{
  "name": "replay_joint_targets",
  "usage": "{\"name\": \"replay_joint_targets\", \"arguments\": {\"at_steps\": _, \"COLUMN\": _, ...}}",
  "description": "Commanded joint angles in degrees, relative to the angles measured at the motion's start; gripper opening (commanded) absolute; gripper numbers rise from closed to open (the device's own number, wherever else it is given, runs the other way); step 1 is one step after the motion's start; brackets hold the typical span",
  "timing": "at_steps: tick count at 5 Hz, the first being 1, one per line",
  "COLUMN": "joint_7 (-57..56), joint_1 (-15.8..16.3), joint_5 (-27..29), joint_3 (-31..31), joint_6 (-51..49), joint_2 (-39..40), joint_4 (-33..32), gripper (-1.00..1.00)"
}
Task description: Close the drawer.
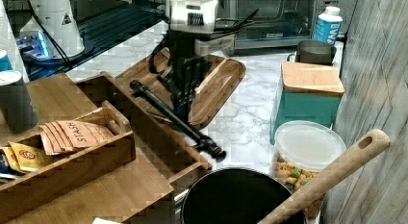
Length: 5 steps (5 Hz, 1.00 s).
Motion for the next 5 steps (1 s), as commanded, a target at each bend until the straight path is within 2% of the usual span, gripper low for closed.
{"name": "replay_joint_targets", "arguments": {"at_steps": 1, "joint_7": -7.9, "joint_1": -16.1, "joint_5": 1.0, "joint_3": -10.9, "joint_6": -0.8, "joint_2": 5.2, "joint_4": 17.9, "gripper": -1.0}}
{"name": "replay_joint_targets", "arguments": {"at_steps": 2, "joint_7": 0.8, "joint_1": -12.3, "joint_5": -3.3, "joint_3": -14.2, "joint_6": 2.1, "joint_2": 0.0, "joint_4": 10.8, "gripper": -1.0}}
{"name": "replay_joint_targets", "arguments": {"at_steps": 5, "joint_7": 0.9, "joint_1": -12.6, "joint_5": -3.5, "joint_3": -13.9, "joint_6": 2.1, "joint_2": -0.1, "joint_4": 10.8, "gripper": -1.0}}
